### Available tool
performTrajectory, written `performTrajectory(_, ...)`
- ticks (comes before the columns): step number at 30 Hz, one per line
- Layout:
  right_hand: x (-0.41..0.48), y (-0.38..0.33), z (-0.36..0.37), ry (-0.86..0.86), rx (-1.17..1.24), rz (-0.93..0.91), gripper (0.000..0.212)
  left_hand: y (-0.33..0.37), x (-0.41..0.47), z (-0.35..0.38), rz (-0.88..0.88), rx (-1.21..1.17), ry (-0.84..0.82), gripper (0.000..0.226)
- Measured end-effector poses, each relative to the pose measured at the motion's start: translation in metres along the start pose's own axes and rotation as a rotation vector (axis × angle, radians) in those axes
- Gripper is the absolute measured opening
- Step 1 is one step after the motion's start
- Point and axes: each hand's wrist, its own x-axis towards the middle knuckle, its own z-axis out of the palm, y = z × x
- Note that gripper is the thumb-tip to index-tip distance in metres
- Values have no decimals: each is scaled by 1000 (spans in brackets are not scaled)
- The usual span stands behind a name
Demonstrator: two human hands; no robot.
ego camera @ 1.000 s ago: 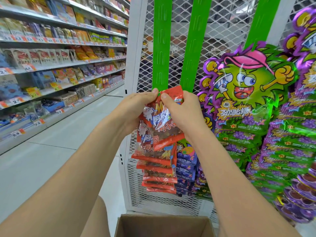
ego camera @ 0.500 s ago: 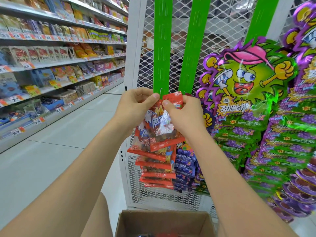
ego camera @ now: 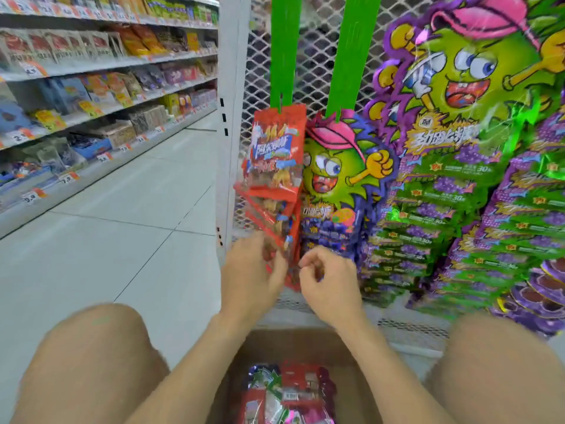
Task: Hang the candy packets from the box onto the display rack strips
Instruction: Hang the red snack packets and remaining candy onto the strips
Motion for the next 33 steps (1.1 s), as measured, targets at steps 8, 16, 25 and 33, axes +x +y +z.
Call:
performTrajectory(8, -110, 150, 64, -880, -372, 540, 23, -106, -130, 89, -523, 262, -1022, 25)
performTrajectory(16, -169, 203, 109, -989, -397, 754, 18, -182, -245, 175, -945, 284, -1235, 81)
performTrajectory(25, -181, 206, 121, -958, -226, 872, 22, -158, -248, 169, -811, 322, -960, 31)
performTrajectory(33, -159, 170, 112, -585, 257, 984, 51, -106, -171, 125, -754, -256, -724, 37)
